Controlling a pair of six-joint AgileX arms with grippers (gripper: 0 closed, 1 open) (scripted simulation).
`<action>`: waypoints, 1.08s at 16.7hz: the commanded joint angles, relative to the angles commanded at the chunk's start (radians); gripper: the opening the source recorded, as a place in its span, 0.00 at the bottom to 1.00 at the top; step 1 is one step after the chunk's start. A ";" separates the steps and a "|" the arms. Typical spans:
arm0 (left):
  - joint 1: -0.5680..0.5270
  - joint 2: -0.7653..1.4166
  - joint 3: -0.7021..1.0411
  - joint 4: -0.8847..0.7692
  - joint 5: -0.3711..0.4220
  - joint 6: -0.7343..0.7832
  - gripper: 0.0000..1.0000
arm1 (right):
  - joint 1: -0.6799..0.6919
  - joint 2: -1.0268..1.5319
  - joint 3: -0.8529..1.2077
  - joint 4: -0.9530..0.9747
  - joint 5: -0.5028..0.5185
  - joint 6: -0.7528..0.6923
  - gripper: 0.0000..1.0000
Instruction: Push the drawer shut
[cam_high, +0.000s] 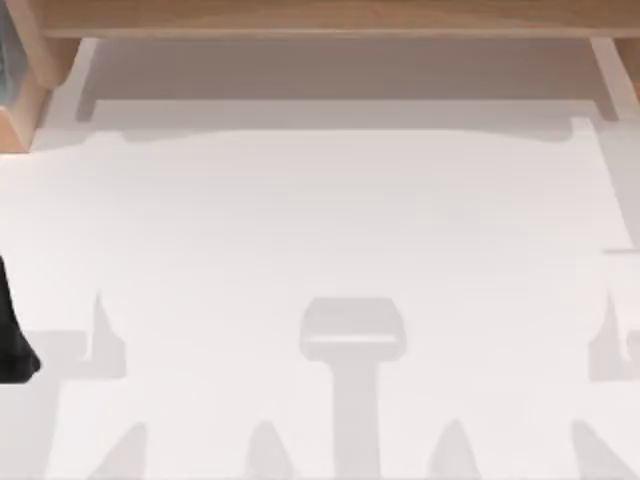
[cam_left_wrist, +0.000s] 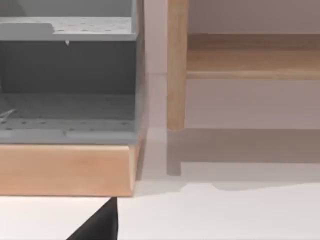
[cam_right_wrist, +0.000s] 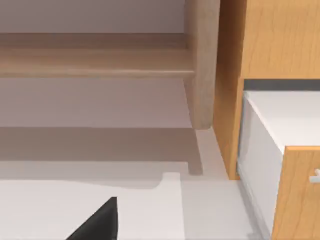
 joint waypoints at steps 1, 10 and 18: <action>0.000 0.000 0.000 0.000 0.000 0.000 1.00 | 0.000 0.000 0.000 0.000 0.000 0.000 1.00; 0.000 0.000 0.000 0.000 0.000 0.000 1.00 | -0.194 0.370 0.205 0.192 -0.186 0.006 1.00; 0.000 0.000 0.000 0.000 0.000 0.000 1.00 | -0.455 0.935 0.487 0.455 -0.450 0.016 1.00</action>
